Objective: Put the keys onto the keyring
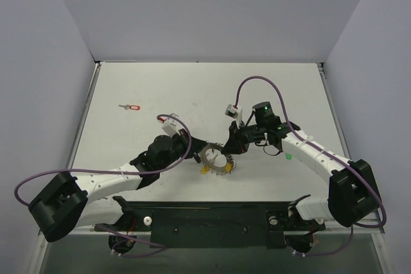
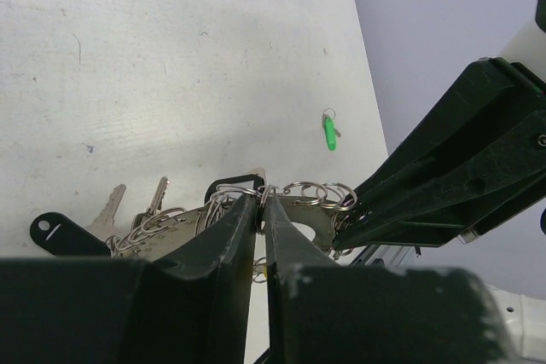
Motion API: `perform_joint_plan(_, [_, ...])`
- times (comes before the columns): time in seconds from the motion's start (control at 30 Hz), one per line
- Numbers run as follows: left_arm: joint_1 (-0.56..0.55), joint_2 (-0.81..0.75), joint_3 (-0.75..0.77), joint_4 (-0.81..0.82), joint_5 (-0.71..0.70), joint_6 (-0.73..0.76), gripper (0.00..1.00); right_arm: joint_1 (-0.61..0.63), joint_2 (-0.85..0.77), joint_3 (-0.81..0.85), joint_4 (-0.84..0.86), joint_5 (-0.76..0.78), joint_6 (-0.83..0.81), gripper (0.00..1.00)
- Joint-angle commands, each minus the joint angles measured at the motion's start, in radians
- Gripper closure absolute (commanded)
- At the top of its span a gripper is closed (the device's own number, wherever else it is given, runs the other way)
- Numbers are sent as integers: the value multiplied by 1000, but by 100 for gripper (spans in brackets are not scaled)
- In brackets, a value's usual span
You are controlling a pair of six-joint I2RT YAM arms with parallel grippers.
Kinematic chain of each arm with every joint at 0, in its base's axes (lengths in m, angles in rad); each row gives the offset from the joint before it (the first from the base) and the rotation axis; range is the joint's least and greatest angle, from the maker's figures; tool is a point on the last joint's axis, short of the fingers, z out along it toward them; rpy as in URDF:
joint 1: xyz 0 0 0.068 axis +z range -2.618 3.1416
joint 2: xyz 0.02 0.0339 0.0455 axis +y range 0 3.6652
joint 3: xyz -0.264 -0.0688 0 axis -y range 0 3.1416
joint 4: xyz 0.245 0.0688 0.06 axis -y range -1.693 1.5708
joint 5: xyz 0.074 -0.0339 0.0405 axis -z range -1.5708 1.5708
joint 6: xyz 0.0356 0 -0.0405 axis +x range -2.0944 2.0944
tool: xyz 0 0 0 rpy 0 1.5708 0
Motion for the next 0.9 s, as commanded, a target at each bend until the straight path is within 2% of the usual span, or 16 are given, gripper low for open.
perform_joint_plan(0.0, [-4,7,59,-5,7,25,87,-5,-6,26,41,-58,2,100])
perform_joint_plan(0.17, [-4,10,65,-8,27,57,100,-5,-6,26,39,-58,-2,100])
perform_joint_plan(0.27, [-16,5,91,-58,35,132,100,-8,-7,29,28,-54,-20,100])
perform_joint_plan(0.43, [-50,-37,110,-71,56,377,100,-18,-13,58,-91,-43,-150,100])
perform_joint_plan(0.53, [-70,-65,122,-75,75,517,100,-23,-27,99,-253,-38,-279,100])
perform_joint_plan(0.6, [-82,-84,139,-86,78,633,100,-28,-46,124,-377,-49,-386,89])
perform_joint_plan(0.7, [-99,-119,176,-126,127,831,100,-64,-84,162,-537,-61,-582,60])
perform_joint_plan(0.77, [-105,-139,196,-147,174,952,100,-119,-141,174,-613,-83,-641,46])
perform_joint_plan(0.8, [-107,-146,203,-153,204,986,100,-162,-177,182,-652,-99,-669,43])
perform_joint_plan(0.87, [-110,-169,228,-180,275,1145,100,-213,-246,191,-708,-103,-716,35])
